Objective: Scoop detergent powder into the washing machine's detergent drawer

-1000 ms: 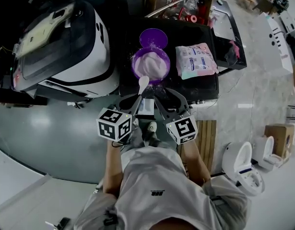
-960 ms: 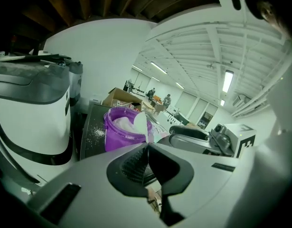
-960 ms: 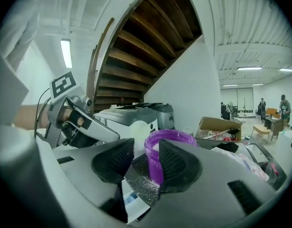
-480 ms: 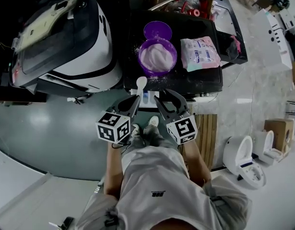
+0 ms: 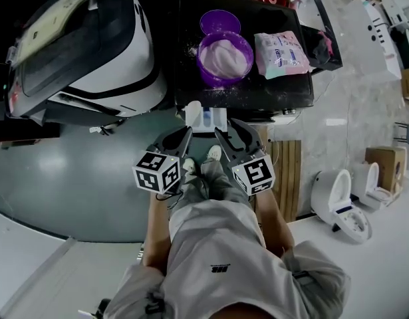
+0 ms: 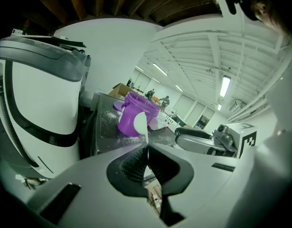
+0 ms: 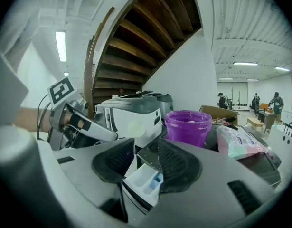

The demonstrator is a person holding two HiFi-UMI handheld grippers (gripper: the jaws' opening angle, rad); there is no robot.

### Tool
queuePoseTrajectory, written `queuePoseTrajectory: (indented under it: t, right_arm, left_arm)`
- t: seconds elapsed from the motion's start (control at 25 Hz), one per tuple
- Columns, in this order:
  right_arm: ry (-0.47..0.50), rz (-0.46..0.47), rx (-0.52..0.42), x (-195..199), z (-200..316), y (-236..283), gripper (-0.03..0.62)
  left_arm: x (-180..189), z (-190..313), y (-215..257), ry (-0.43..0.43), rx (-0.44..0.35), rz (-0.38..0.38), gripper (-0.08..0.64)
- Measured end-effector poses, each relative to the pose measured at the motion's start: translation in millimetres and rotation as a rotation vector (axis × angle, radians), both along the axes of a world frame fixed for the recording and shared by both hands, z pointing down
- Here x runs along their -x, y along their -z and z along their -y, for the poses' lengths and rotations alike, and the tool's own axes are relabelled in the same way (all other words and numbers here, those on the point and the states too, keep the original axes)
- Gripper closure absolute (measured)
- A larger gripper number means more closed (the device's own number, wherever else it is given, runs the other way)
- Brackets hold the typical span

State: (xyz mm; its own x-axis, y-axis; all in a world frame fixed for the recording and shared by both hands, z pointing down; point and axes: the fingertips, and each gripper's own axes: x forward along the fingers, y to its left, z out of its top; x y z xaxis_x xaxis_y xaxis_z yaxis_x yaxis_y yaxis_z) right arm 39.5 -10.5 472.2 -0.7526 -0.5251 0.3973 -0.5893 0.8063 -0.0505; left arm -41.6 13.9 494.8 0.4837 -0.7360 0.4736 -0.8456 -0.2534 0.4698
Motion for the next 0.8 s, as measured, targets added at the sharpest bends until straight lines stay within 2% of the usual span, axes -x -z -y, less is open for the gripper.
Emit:
queuePoseTrajectory:
  t: [0.36,0.8]
  right_arm:
    - [-0.039,-0.042,0.034,-7.3,-19.0,-37.9,0.433]
    - [-0.069,-0.057,0.092,-7.8,-19.6,-89.8,0.433]
  left_arm:
    - [-1.2,-19.4,-44.1,-0.007,0.055,-0.033,0.545]
    - [3.3,-24.4,-96.5,0.003,0.122,-0.025,0.545]
